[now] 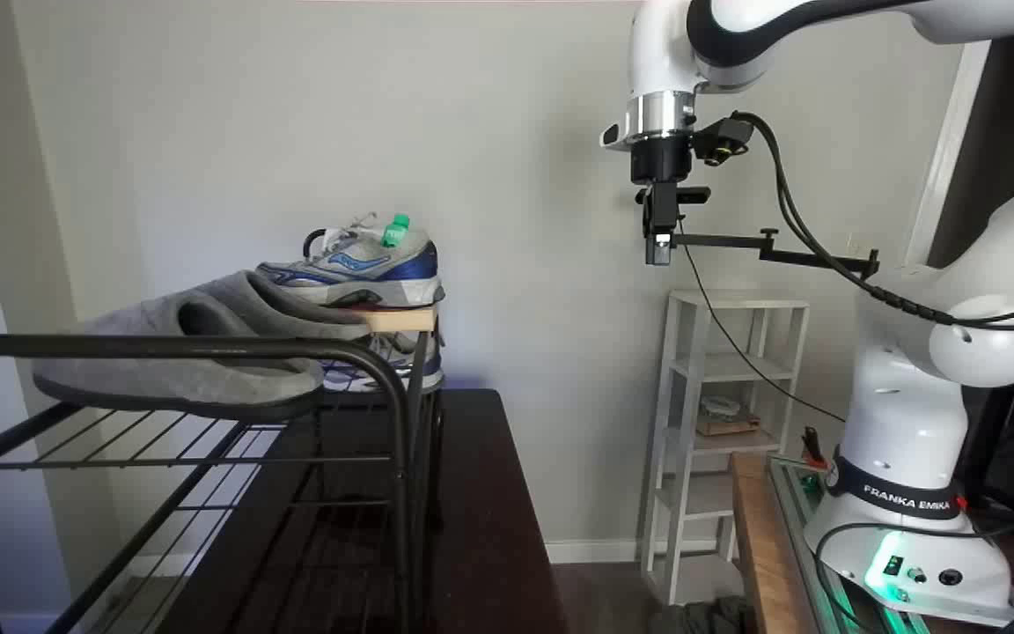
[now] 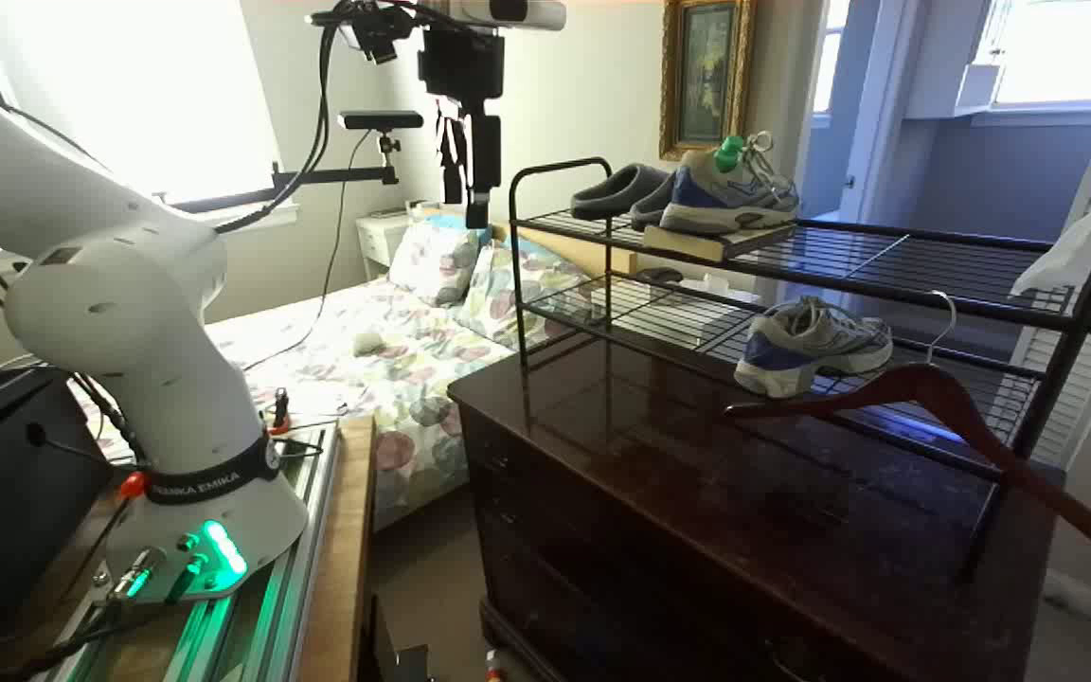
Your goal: Move the sneaker on the top shelf to the right then place the book on the counter.
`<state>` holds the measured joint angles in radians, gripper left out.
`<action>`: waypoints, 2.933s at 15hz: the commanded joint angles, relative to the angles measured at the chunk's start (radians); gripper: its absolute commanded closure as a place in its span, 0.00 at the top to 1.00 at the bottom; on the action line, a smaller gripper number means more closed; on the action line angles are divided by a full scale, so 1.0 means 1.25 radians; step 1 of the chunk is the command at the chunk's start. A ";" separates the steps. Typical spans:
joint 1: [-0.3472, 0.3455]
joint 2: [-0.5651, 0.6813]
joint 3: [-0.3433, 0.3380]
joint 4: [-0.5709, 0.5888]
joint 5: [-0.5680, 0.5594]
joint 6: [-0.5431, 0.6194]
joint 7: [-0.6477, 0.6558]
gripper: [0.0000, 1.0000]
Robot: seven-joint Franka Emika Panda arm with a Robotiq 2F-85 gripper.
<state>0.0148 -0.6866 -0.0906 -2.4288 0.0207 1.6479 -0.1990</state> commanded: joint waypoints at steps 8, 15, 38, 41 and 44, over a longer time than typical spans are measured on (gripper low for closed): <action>-0.002 0.003 0.002 0.007 0.002 0.039 -0.001 1.00; 0.012 0.111 -0.017 0.190 -0.010 0.197 -0.089 1.00; 0.064 0.801 0.144 0.926 0.051 0.114 -0.085 1.00; 0.085 0.809 0.141 0.899 0.050 0.130 -0.056 1.00; 0.100 0.829 0.137 0.901 0.044 0.131 -0.032 1.00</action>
<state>0.1210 0.3197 0.0834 -1.3273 0.1037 1.8132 -0.2868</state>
